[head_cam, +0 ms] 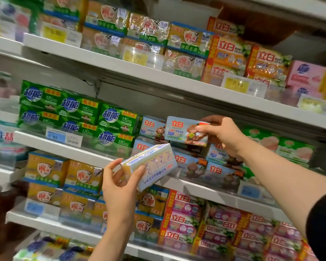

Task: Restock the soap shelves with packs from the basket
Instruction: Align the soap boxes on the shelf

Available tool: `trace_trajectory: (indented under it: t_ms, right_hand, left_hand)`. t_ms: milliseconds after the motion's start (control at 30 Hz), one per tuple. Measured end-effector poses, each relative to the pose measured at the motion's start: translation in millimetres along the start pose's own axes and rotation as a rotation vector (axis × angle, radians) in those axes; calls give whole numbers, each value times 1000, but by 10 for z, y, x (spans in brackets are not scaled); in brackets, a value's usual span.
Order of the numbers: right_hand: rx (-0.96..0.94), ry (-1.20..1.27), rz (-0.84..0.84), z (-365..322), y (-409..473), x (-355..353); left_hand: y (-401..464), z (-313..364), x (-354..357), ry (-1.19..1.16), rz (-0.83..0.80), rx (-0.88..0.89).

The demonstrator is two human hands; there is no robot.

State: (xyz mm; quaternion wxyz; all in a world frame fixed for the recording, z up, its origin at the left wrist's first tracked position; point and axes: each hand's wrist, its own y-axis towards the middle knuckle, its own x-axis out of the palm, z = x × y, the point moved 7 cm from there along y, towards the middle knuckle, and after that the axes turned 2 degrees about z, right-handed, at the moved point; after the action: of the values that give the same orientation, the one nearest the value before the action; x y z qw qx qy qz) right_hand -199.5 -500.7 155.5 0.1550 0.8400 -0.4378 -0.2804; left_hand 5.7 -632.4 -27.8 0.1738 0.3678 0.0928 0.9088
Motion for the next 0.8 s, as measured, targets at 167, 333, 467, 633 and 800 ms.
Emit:
trace_trajectory:
  t_ms: [167, 333, 467, 633, 800]
  right_hand:
    - [14, -21, -31, 15, 55, 54]
    - [52, -68, -35, 71, 40, 118]
    - [86, -233, -53, 90, 21, 184]
    - [-55, -859, -14, 41, 42, 223]
    - [-148, -909, -211, 113, -117, 372]
  left_hand:
    - [27, -23, 1, -3, 12, -10]
    - [40, -57, -3, 9, 12, -11]
    - [36, -77, -6, 15, 7, -15]
    - [12, -107, -1, 36, -4, -43]
    - [11, -116, 1, 47, -13, -51]
